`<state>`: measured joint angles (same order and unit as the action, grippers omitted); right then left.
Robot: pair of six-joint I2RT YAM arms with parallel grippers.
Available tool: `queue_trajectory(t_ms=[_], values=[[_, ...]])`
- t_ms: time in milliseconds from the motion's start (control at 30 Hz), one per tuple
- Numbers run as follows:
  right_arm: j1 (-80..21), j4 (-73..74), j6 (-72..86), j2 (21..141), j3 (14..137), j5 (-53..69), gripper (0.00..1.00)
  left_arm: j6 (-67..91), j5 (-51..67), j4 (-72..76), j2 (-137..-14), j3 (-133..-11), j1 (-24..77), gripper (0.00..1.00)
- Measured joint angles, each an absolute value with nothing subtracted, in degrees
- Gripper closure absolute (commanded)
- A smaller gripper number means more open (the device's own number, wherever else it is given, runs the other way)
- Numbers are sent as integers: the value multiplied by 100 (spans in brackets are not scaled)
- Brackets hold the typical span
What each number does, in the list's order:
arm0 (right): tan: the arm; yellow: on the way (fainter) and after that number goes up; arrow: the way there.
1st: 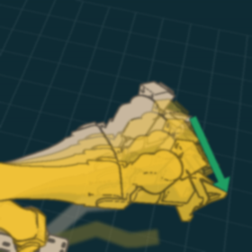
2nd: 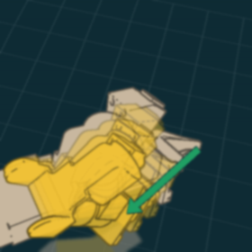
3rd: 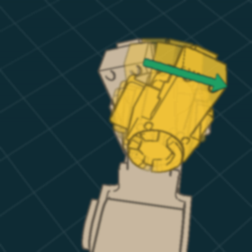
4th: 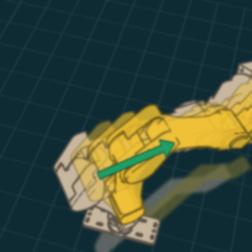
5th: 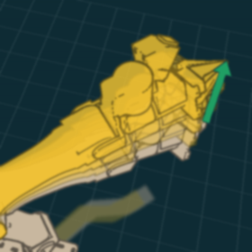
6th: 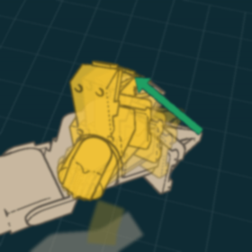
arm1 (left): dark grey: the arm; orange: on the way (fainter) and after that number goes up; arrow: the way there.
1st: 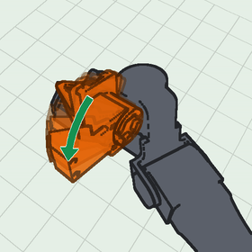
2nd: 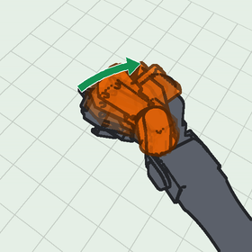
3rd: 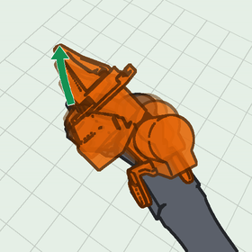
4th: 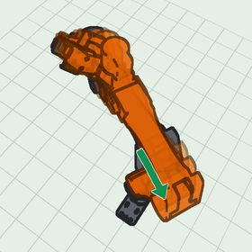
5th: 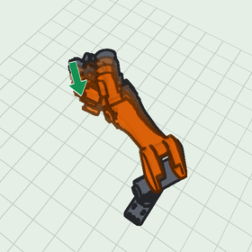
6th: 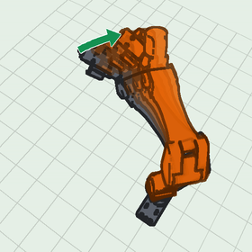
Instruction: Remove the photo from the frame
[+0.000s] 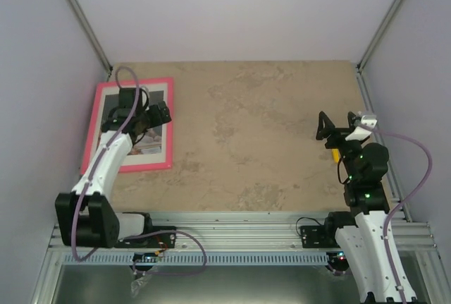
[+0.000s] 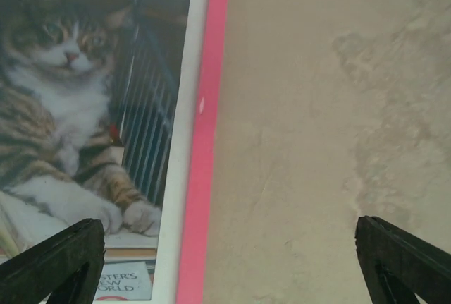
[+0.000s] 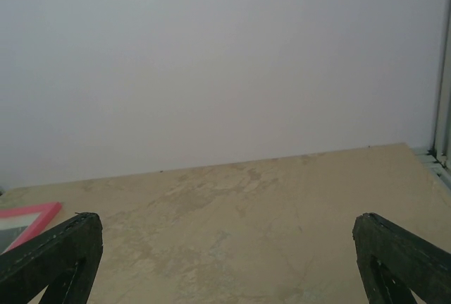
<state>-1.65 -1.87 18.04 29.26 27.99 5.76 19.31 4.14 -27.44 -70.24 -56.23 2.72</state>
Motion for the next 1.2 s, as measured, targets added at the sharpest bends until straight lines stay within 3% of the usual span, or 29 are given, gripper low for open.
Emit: queue_trajectory(t_ms=[600, 967, 1200], values=[[-495, -305, 1800, 2602, 2628, 556, 2, 1608, -939, -4014, -10071, -7098, 1017, 26], [-552, -342, 1800, 2532, 2552, 558, 2, 1503, -1033, -4204, -10921, -7544, 1013, 41], [-589, -344, 1800, 2530, 2550, 561, 2, 1496, -1039, -4254, -11026, -7550, 1013, 58]])
